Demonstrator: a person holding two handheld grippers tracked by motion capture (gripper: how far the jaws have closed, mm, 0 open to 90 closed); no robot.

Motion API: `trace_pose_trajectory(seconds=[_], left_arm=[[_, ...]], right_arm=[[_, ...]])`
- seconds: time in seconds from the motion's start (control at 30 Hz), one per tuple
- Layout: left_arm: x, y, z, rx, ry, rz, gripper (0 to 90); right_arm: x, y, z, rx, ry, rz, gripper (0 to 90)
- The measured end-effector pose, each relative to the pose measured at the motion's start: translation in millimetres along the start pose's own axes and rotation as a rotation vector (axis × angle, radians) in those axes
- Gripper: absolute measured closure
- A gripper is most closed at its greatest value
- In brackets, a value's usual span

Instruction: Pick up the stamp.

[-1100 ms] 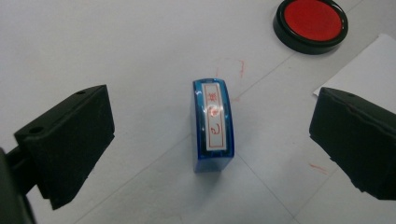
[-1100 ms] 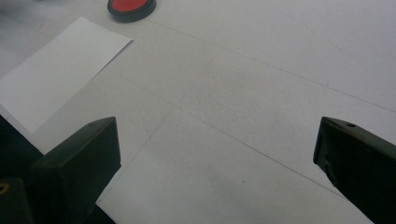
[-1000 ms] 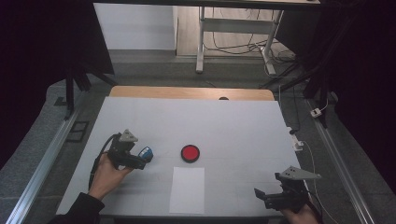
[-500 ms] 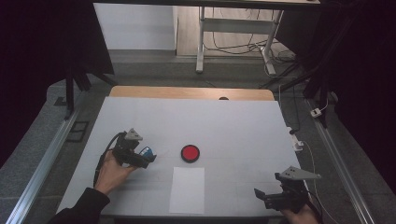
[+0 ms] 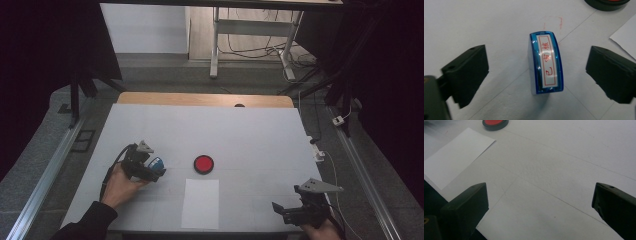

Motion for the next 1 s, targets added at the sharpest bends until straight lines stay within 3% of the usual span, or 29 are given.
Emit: trace_pose_trajectory(seconds=[0.13,0.27,0.47,0.77,1.0], left_arm=[[1.4,4.2,0.1,0.017,-0.010,0.012,21.9],[2.3,9.1,0.7,0.009,-0.016,0.025,36.8],[1.3,11.7,0.3,0.003,-0.019,0.020,52.1],[0.8,12.7,1.9,-0.008,-0.026,0.013,68.6],[1.1,13.1,2.7,-0.005,-0.028,0.005,70.3]], right_arm=[[0.0,-0.1,0.0,0.000,0.000,-0.001,1.1],[-0.1,-0.2,-0.1,0.001,0.001,-0.001,1.0],[-0.2,-0.3,-0.5,0.003,0.003,-0.003,1.1],[-0.1,-0.7,-0.8,0.005,0.001,-0.003,1.1],[-0.1,-0.6,-0.7,0.005,0.005,-0.003,1.1]])
Point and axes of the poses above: each handheld gripper's, and its own axes: y roughly backward along the jaws, x roughly out of its top, z roughly to its right, the point moved 9 cm from there along -y, roughly forward along the jaws, and after that the axes turned 5 degrees about -z, right-handed, at the moved point
